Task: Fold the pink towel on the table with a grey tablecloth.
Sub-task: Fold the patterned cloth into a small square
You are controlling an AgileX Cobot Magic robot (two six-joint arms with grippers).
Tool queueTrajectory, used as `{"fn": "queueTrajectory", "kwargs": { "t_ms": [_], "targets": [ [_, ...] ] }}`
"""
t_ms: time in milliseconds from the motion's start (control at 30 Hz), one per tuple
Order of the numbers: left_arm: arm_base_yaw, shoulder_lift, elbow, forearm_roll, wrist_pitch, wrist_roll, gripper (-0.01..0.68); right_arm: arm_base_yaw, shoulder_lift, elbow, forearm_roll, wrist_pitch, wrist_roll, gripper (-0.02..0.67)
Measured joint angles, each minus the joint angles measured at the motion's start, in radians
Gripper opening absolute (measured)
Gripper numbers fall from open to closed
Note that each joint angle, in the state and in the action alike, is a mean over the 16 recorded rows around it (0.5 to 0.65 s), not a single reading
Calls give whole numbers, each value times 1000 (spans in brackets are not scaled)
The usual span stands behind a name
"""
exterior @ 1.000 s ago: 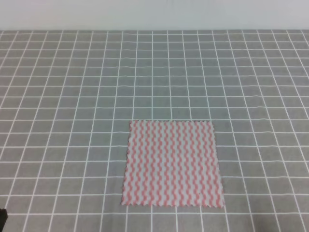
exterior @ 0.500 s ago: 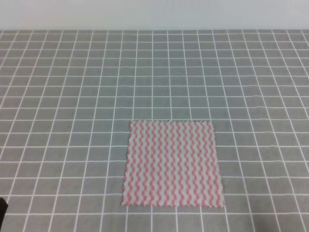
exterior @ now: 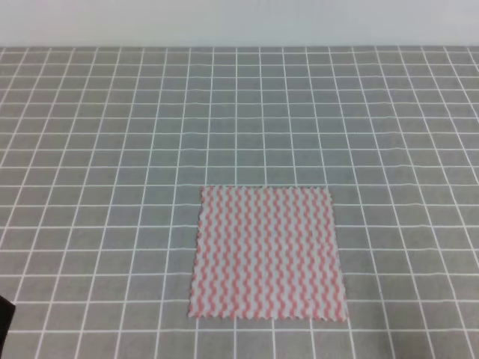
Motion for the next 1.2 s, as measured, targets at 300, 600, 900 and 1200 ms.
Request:
{"fn": "queueTrajectory", "kwargs": {
  "t_ms": [300, 600, 900, 1200],
  "targets": [
    [0, -3, 2, -36, -30, 5, -3, 0, -3, 2, 213, -57, 0, -17],
    [0, 36, -28, -115, 38, 9, -3, 1, 34, -23, 242, -45, 1, -16],
    [-1, 238, -156, -131, 211, 117, -3, 1, 220, -143, 178, 57, 1, -16],
    [-1, 575, -343, -128, 343, 351, -3, 1, 486, -279, 85, 219, 0, -17]
  ]
}}
